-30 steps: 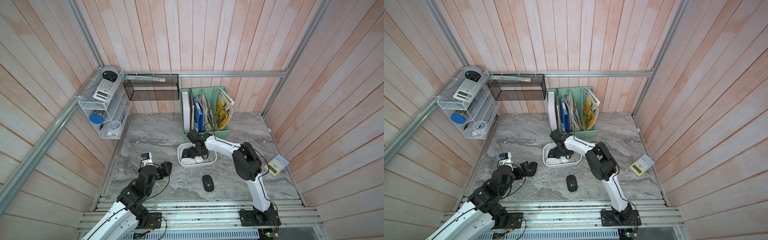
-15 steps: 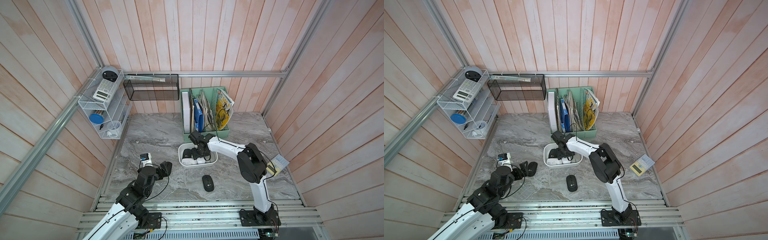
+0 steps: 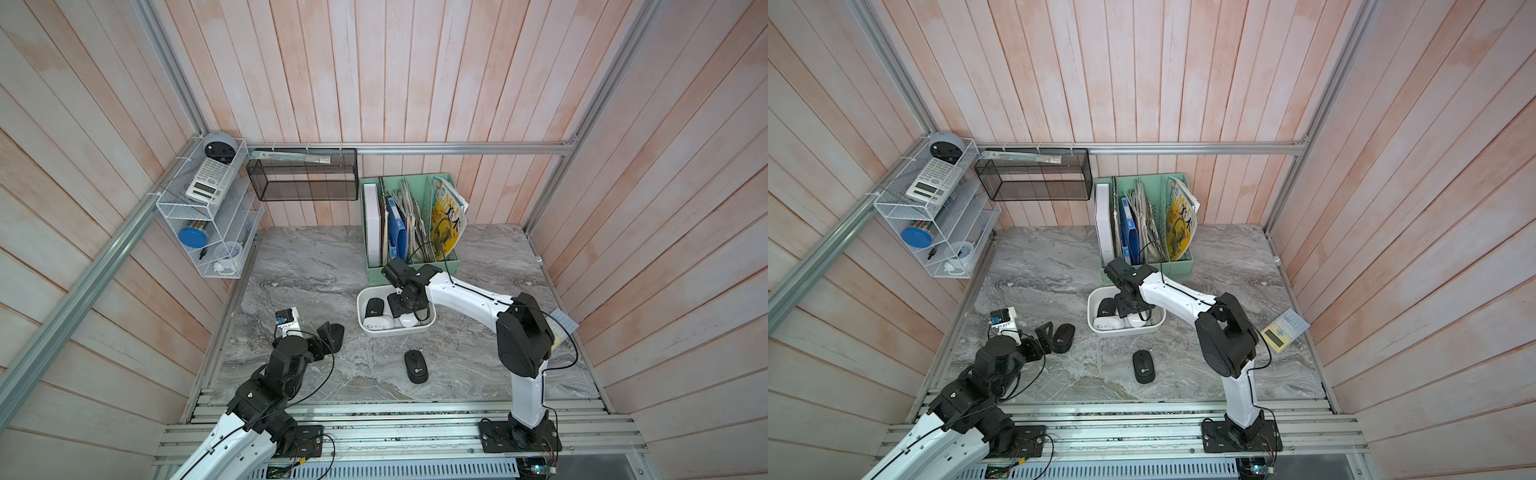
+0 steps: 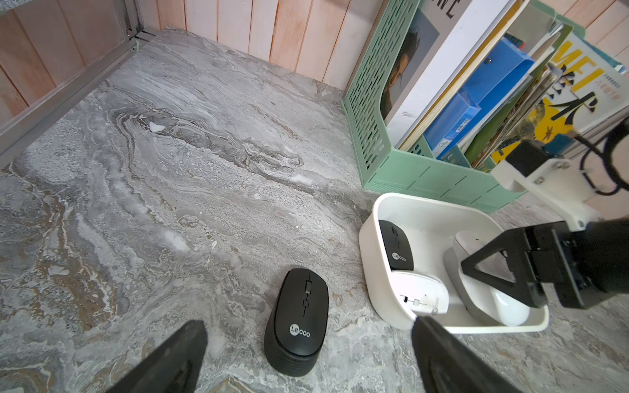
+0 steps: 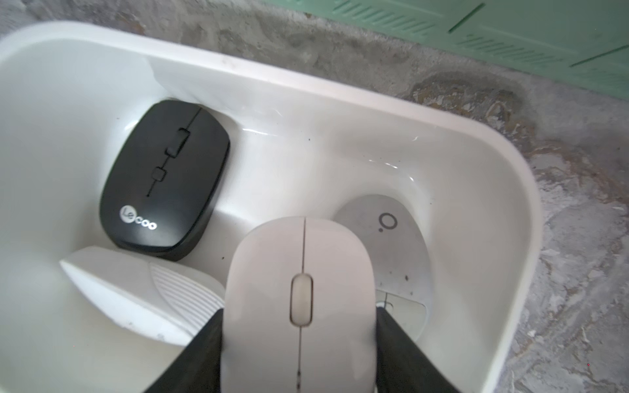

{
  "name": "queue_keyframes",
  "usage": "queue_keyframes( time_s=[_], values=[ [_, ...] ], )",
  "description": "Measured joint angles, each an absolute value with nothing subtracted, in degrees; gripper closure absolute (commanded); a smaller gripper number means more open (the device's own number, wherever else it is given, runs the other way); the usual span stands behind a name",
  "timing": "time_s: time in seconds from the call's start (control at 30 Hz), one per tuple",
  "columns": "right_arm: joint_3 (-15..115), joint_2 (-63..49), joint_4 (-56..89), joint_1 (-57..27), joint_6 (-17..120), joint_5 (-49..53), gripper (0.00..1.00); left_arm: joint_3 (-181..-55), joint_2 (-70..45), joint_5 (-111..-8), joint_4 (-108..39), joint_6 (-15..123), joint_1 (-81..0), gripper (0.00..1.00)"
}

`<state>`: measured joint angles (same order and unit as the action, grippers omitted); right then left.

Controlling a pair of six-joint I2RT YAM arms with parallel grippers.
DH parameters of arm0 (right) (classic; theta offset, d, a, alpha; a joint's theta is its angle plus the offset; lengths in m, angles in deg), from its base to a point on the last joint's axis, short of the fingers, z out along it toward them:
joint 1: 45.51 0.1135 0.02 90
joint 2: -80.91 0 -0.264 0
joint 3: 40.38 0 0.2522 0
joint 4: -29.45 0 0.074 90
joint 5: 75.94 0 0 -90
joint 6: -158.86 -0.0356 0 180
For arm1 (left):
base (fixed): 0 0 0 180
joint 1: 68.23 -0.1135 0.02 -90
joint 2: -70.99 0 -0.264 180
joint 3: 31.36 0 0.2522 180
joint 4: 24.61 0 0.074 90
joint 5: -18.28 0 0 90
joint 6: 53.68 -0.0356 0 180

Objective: Take out the mouse from the storage box
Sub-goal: Pick up the mouse from the storage box, then place the mouse at the center of the board.

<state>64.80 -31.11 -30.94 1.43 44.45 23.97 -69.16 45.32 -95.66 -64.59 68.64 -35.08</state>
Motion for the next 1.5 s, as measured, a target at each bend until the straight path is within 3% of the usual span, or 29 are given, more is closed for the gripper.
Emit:
queue_keyframes(
  time_s=[0.43, 0.8, 1.5],
  values=[
    [61.7, -22.5, -32.8, 14.2, 40.1, 26.6, 0.37, -68.9, 46.6, -97.0, -65.7, 69.1, -35.1, 0.0],
    [55.0, -21.6, -25.7, 21.3, 36.5, 24.8, 0.37, -67.3, 55.8, -99.1, -67.7, 69.6, -35.1, 0.0],
    [55.2, -34.8, -18.9, 25.7, 37.6, 20.8, 0.36, -67.3, 55.5, -99.2, -68.9, 70.0, -35.1, 0.0]
  ],
)
